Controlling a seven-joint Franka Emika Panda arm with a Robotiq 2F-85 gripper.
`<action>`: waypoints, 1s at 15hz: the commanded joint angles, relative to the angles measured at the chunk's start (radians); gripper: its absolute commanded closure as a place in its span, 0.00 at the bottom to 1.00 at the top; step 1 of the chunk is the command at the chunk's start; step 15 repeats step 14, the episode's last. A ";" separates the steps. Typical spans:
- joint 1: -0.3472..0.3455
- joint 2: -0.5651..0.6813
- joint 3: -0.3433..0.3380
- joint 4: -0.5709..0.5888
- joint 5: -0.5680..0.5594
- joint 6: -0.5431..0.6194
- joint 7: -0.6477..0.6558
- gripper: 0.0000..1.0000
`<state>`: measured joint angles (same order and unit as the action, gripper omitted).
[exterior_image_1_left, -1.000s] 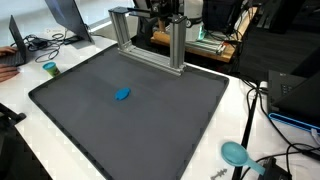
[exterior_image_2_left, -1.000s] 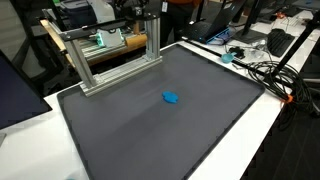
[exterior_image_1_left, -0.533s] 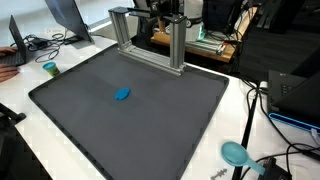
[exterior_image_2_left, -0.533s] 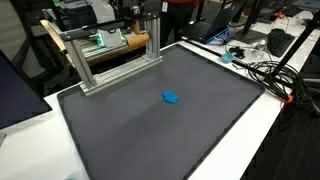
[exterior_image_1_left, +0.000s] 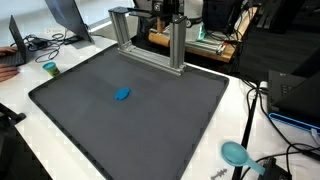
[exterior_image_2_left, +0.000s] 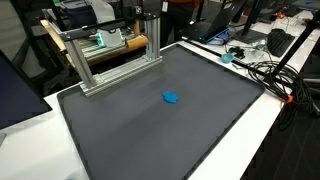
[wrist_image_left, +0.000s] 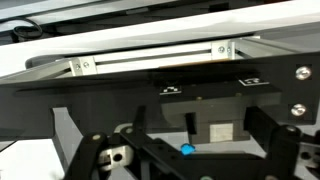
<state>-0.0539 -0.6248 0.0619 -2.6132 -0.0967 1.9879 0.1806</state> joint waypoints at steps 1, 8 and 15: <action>0.028 -0.033 -0.049 -0.027 0.068 -0.007 -0.052 0.00; -0.009 -0.160 -0.066 -0.003 0.049 -0.092 -0.058 0.00; -0.011 -0.226 -0.059 0.029 0.028 -0.093 -0.059 0.00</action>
